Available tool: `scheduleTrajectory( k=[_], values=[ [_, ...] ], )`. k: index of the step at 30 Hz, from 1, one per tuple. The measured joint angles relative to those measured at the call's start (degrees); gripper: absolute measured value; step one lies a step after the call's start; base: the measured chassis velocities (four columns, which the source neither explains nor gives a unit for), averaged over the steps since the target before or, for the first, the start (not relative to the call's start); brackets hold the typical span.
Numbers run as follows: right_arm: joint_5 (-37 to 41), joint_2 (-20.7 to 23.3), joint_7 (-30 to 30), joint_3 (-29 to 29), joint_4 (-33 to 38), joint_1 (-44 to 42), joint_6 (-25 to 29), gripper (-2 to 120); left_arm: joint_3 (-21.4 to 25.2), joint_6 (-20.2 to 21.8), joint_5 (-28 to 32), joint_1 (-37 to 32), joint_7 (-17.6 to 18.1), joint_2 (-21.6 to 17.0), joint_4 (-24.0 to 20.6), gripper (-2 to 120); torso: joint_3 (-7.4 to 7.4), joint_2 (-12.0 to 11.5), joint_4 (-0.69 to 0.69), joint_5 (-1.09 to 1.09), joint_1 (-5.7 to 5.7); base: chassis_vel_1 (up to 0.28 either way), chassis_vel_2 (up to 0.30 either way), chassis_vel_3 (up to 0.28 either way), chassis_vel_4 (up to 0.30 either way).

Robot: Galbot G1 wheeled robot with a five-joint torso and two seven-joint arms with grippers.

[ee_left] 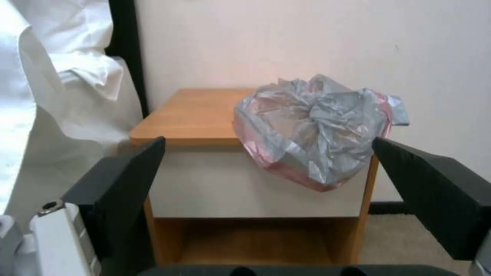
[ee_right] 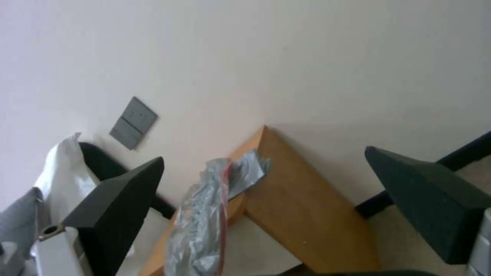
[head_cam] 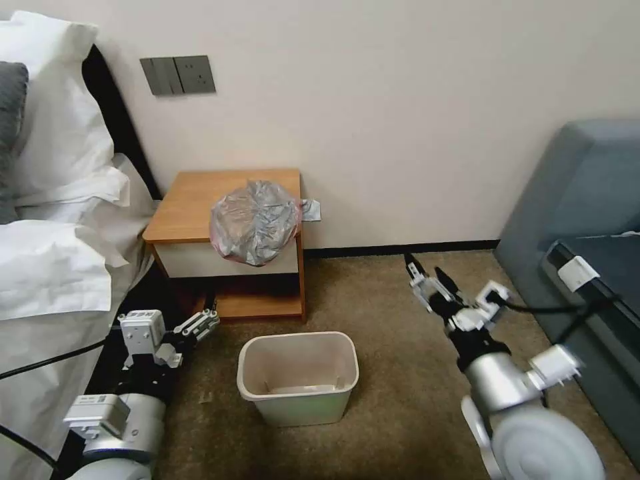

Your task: Pick up the garbage bag from the table and place it over the trash can.

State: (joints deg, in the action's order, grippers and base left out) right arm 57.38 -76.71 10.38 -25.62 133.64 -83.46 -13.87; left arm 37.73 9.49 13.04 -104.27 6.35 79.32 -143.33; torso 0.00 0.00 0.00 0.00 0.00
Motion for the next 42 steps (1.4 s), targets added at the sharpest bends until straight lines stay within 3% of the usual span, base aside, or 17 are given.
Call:
scheduleTrajectory(
  k=[6,14,20,27,42],
  values=[
    [7.77,-0.79,2.54,4.37,-9.51,9.85,0.01,100,1.2,-0.19,4.14,-0.58,0.53,-1.01,0.03,100,0.01,0.0,0.0,-0.01,0.0,0.0,0.0,0.0,0.0],
    [14.99,-3.45,4.44,7.83,-18.51,19.5,0.61,100,1.43,-0.3,4.63,-0.74,0.52,-1.35,0.05,100,0.01,-0.01,0.0,-0.01,0.0,0.0,0.0,0.0,0.0],
    [28.85,-6.36,4.5,9.17,-30.61,28.39,-1.24,100,1.47,-0.47,4.75,-0.81,0.37,-1.0,0.08,100,0.01,-0.01,0.0,-0.01,0.0,0.0,0.0,0.0,0.0],
    [31.34,-8.56,0.36,9.36,-40.65,34.06,-3.02,100,1.51,-0.53,4.78,-0.99,0.36,-0.91,0.08,100,0.01,-0.01,0.0,-0.01,0.0,0.0,0.0,0.0,0.0],
    [29.79,-11.86,-6.41,11.29,-53.01,41.18,-5.02,100,1.83,-1.22,4.78,-3.77,0.02,-0.35,0.08,100,0.0,-0.01,0.0,-0.01,0.0,0.0,0.0,0.0,0.0]
  ],
)
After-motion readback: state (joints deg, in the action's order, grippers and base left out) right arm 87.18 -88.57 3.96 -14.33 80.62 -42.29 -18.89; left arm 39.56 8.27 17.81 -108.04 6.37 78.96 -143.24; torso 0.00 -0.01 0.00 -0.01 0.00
